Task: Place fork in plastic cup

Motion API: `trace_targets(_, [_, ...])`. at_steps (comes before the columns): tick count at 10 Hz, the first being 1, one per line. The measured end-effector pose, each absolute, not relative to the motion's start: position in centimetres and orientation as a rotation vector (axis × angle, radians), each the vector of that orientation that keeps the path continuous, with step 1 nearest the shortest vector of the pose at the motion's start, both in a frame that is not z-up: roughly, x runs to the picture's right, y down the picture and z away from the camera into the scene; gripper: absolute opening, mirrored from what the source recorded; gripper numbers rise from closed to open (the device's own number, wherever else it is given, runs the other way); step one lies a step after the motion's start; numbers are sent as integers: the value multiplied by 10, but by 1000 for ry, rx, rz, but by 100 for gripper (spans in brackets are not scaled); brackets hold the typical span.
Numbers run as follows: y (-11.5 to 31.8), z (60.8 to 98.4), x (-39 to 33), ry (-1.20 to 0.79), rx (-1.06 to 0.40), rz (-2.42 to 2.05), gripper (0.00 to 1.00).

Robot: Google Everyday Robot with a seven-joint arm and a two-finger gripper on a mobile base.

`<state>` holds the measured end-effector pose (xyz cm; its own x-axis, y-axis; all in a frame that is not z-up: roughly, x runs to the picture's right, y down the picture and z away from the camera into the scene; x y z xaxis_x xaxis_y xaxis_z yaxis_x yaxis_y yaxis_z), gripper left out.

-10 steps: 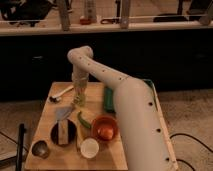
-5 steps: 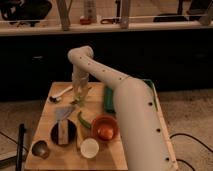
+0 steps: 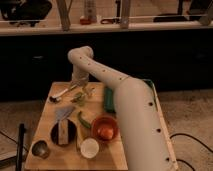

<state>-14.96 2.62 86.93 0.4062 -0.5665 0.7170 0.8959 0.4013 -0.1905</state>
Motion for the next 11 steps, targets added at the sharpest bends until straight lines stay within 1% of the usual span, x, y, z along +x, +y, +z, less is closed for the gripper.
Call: trace_targets(11, [26,869,-148,-620,-616,-1006,80])
